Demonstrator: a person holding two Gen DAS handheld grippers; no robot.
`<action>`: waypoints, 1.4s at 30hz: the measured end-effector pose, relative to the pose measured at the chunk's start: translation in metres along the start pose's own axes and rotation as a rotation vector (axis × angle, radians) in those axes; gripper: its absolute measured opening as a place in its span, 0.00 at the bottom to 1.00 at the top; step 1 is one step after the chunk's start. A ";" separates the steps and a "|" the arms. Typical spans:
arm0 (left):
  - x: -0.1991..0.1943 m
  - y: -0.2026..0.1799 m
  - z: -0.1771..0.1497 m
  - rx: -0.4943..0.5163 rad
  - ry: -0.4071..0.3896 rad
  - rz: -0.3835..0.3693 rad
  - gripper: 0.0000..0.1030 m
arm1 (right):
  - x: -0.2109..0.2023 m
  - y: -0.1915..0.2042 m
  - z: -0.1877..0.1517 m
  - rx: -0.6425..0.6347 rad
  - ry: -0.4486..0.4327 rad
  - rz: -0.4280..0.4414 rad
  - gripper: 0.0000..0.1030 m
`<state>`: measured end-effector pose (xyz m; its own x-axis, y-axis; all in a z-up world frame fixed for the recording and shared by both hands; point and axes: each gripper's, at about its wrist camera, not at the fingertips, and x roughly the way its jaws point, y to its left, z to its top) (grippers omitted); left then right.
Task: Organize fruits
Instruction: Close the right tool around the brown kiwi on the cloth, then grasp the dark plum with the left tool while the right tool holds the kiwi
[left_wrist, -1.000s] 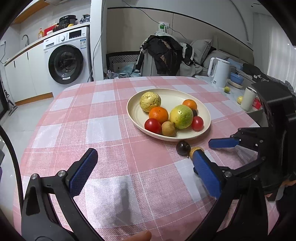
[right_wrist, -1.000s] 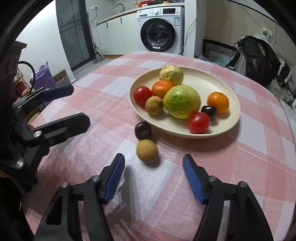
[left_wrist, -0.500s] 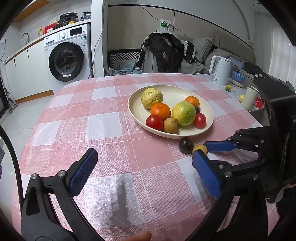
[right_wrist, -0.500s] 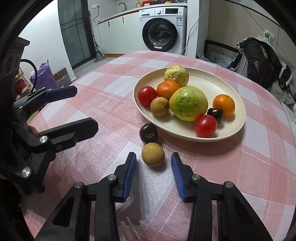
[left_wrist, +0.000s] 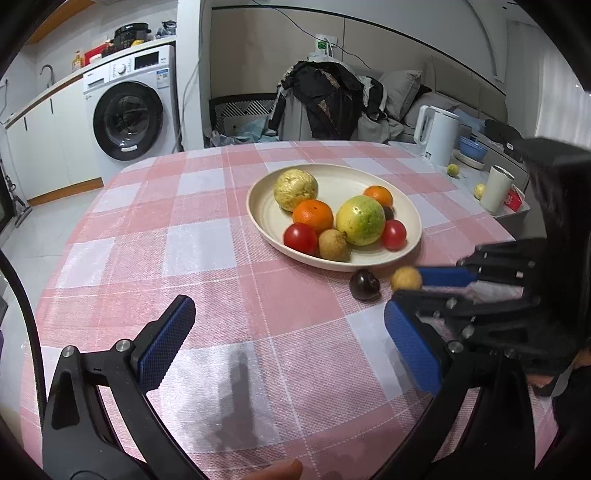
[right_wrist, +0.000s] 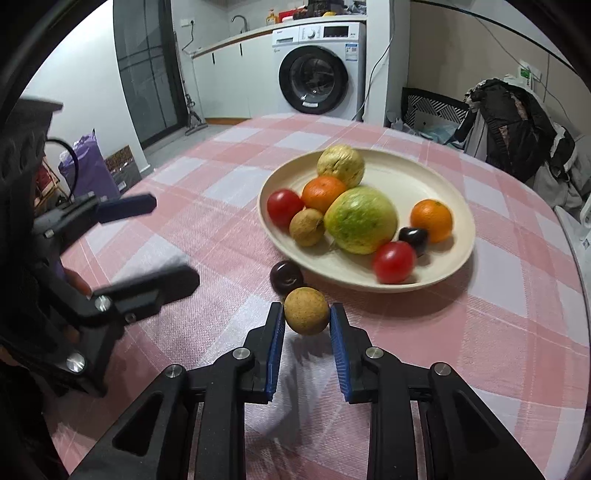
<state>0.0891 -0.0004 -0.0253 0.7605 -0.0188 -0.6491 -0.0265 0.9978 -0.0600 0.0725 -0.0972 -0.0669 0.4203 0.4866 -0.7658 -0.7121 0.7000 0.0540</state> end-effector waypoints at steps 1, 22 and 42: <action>0.002 -0.002 0.000 0.006 0.012 -0.004 0.99 | -0.003 -0.002 0.001 0.006 -0.007 -0.002 0.25; 0.052 -0.042 0.003 0.079 0.190 -0.074 0.67 | -0.036 -0.038 0.005 0.083 -0.078 -0.021 0.25; 0.079 -0.063 0.020 0.096 0.203 -0.071 0.27 | -0.055 -0.055 0.006 0.125 -0.124 -0.009 0.25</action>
<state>0.1638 -0.0631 -0.0570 0.6121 -0.0914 -0.7855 0.0913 0.9948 -0.0446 0.0921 -0.1593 -0.0237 0.4978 0.5358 -0.6820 -0.6362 0.7601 0.1327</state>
